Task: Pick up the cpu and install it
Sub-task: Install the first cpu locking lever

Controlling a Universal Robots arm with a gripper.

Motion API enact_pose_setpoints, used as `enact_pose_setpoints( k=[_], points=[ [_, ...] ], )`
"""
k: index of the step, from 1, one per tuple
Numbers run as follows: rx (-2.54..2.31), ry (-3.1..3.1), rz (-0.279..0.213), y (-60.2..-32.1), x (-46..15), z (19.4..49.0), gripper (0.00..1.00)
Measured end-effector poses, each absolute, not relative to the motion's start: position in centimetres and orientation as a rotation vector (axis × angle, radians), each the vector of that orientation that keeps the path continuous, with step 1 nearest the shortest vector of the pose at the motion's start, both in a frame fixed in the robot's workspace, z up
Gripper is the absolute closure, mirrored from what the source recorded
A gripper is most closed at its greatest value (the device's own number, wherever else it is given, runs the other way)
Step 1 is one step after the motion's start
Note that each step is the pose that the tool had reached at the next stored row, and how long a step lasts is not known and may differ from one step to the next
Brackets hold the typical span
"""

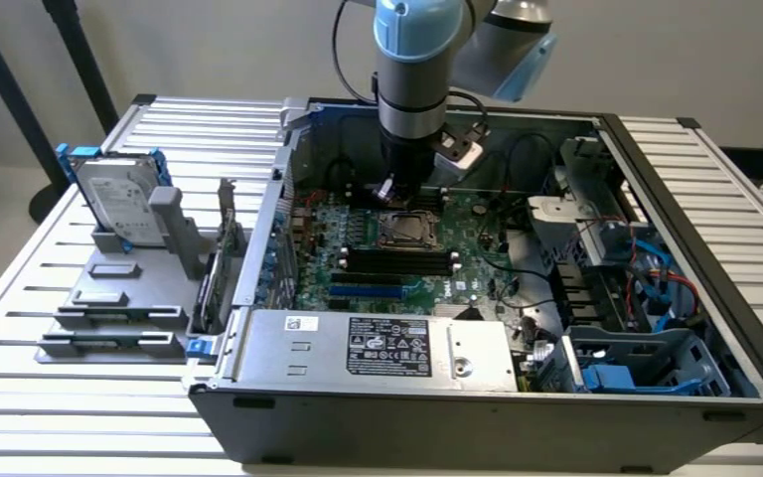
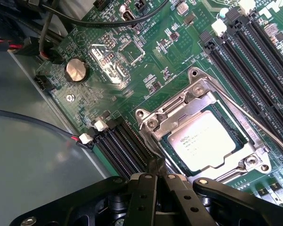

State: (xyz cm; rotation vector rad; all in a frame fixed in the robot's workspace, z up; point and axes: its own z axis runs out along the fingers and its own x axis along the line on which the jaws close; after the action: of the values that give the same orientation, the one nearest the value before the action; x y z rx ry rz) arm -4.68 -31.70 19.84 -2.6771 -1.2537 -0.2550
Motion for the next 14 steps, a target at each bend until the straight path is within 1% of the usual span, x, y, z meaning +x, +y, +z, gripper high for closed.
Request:
enact_pose_setpoints(
  k=[9, 14],
  points=[
    [-2.676, -1.253, -0.251, -31.75, -4.81, 19.94, 0.89],
    [-2.674, -1.252, -0.241, -31.78, -5.08, 19.95, 0.89]
  ],
)
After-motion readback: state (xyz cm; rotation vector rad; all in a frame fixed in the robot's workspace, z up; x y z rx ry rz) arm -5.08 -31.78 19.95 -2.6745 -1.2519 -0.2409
